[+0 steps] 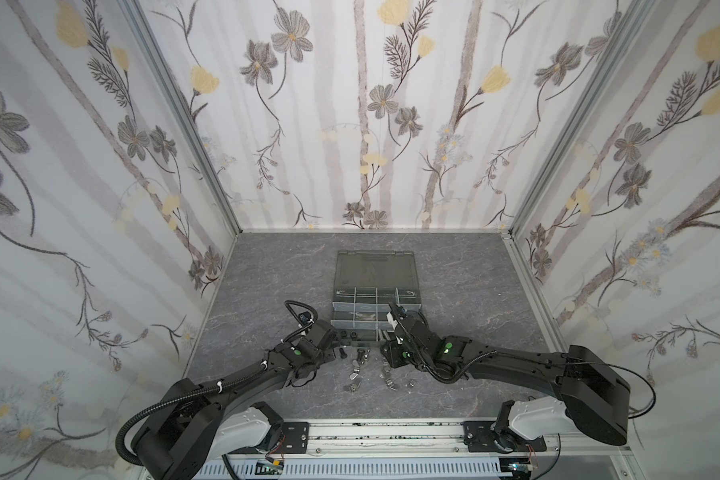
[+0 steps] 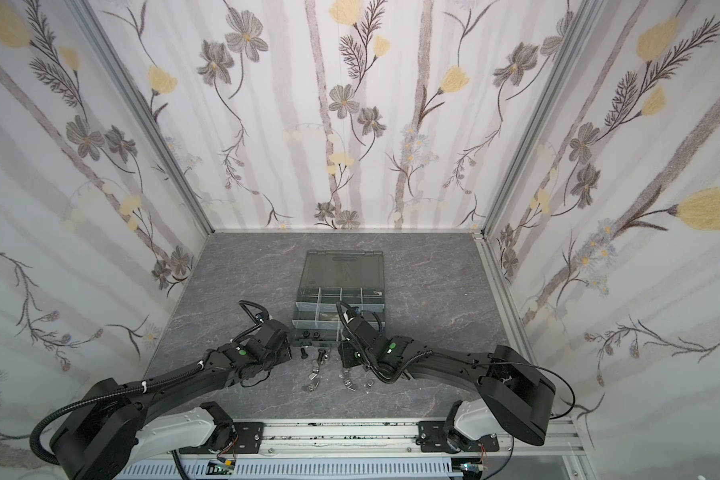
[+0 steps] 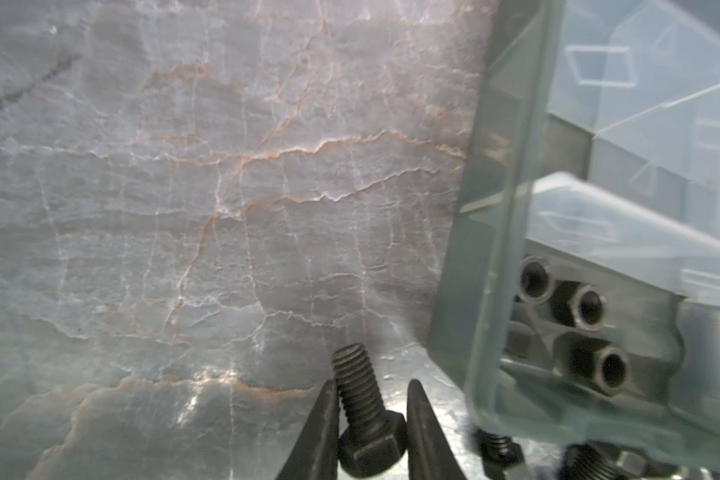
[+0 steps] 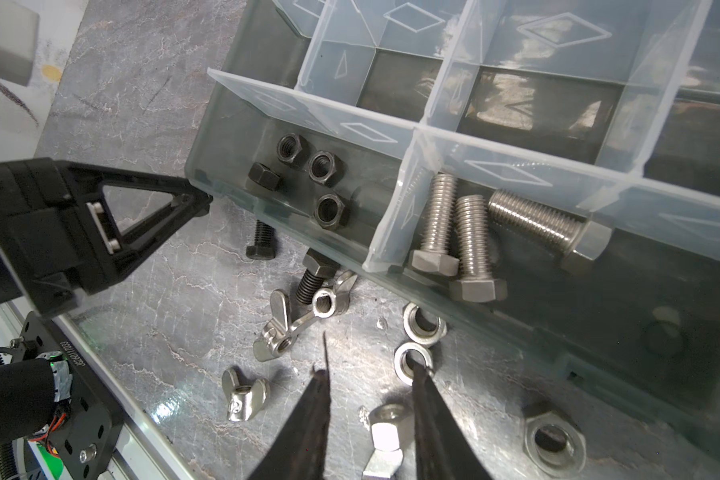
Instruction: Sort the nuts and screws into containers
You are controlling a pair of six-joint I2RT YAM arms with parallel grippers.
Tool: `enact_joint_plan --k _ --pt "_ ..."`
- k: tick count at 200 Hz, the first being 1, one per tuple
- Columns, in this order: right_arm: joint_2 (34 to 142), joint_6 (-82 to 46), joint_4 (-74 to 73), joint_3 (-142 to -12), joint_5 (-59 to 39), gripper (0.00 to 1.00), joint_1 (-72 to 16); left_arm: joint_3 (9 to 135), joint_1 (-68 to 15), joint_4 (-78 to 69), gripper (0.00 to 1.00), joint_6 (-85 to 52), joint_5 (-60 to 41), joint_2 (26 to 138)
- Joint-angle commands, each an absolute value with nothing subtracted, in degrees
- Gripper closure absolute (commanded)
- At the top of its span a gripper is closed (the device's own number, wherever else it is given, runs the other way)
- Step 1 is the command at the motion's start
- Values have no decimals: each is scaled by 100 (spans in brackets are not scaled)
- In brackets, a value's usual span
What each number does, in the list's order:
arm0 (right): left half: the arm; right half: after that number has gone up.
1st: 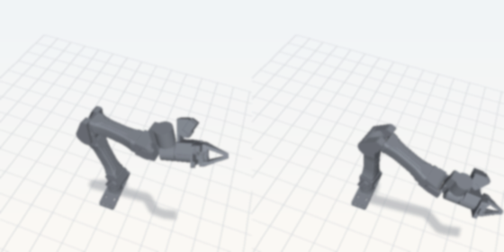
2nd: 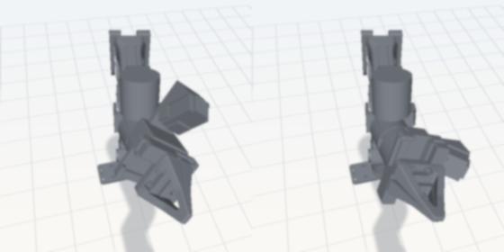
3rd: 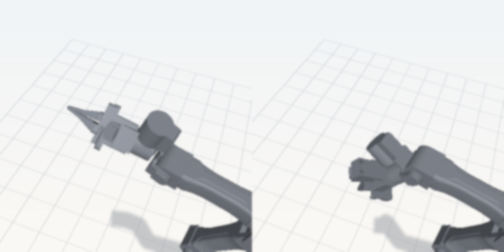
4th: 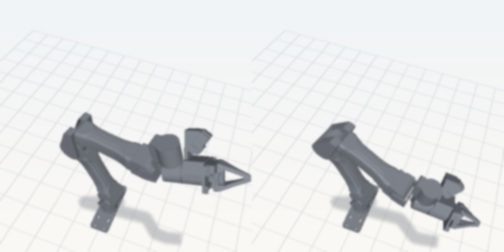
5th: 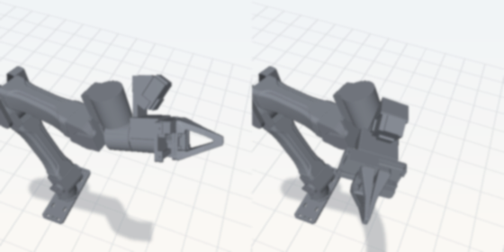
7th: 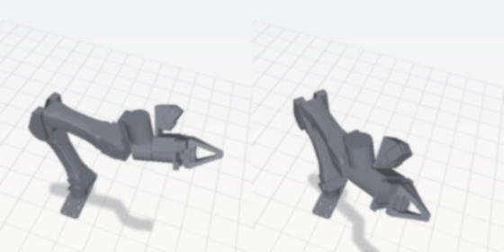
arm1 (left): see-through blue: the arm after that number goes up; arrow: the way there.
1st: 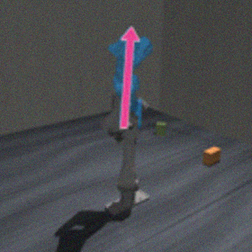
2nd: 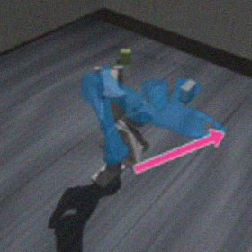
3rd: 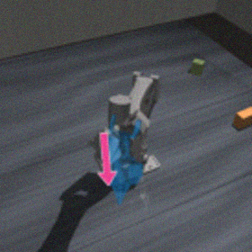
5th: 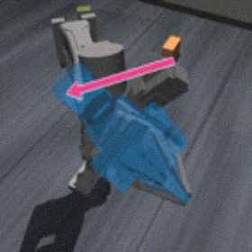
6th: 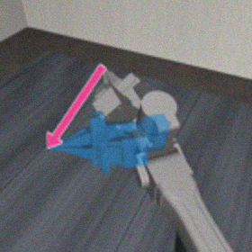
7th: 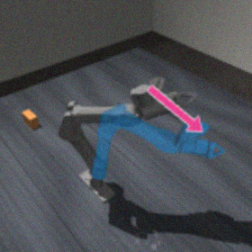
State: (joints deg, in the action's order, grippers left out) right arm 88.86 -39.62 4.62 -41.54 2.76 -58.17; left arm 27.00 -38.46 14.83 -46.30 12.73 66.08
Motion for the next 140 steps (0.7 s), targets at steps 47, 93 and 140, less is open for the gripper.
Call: enact_joint_plan --k 47,93,140 --pt "8668 -4008 404 -4148 409 65 -5796 3533 -3797 1512 78 -4271 1177 6420" --pt "8609 -4009 457 -4148 431 65 -5735 4418 -3722 1503 78 -3871 1108 7077" --pt "8485 -3988 604 -4166 461 65 -5662 5132 -3657 1494 78 -3478 1051 8182"
